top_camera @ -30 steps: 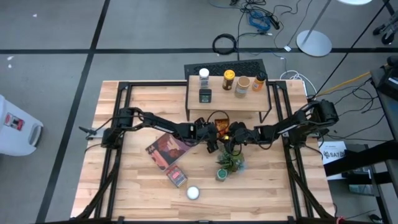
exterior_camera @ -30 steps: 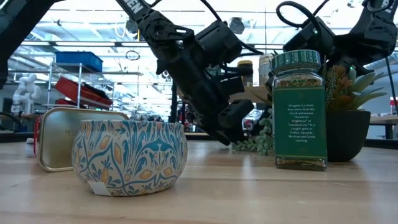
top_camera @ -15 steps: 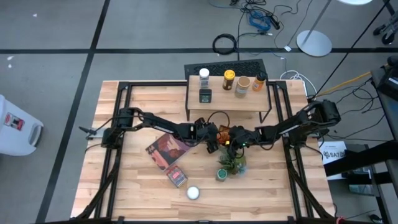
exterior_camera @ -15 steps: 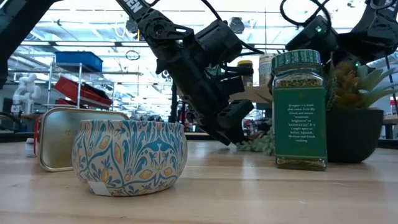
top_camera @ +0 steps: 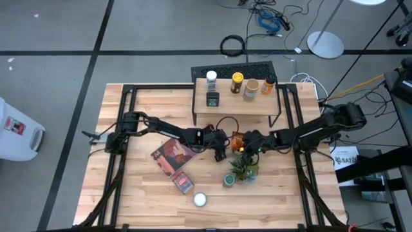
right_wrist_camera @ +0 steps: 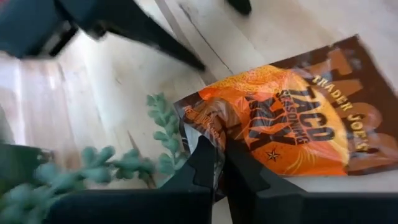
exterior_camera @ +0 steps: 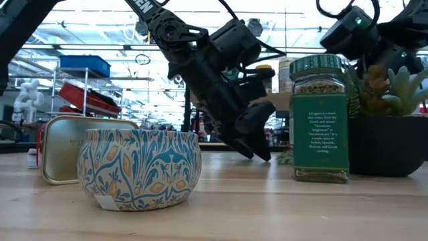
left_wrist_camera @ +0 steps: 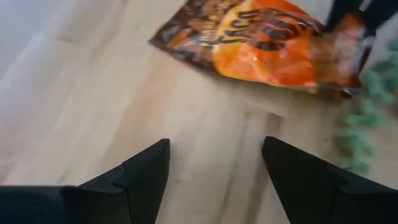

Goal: Shelf spices
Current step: Put the orange seasoning bag on the shelf

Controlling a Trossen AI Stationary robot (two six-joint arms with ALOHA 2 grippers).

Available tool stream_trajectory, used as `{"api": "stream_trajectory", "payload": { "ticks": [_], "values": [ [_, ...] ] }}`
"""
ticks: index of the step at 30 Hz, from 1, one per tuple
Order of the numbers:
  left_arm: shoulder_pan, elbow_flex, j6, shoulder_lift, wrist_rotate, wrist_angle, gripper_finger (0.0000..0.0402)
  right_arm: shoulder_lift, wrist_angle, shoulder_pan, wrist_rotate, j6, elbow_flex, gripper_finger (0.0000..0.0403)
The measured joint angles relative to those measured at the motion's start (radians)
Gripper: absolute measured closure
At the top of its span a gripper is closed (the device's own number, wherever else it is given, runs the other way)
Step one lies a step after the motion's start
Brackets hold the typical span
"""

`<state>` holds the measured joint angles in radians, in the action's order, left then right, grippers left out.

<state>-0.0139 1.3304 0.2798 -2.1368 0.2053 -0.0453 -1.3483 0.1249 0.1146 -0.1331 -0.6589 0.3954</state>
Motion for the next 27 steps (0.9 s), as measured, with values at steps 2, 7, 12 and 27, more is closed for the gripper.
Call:
{"api": "stream_trajectory", "payload": {
  "ticks": [2, 7, 12, 27],
  "values": [
    [0.000, 0.000, -0.005, 0.000, -0.020, 0.011, 0.0133, 0.024, 0.000, 0.000, -0.010, 0.002, 0.000, 0.0391],
    [0.000, 0.000, -0.008, 0.000, -0.036, 0.019, 0.0133, 0.069, -0.008, -0.001, -0.015, 0.029, 0.001, 0.0390],
    [0.000, 0.000, -0.008, 0.000, -0.056, 0.024, 0.0133, 0.096, -0.051, -0.001, -0.018, -0.005, 0.002, 0.0371],
    [0.000, 0.000, -0.033, 0.000, -0.066, 0.086, 0.0133, 0.148, -0.198, -0.023, -0.032, -0.027, 0.005, 0.0189]
  ]
}}
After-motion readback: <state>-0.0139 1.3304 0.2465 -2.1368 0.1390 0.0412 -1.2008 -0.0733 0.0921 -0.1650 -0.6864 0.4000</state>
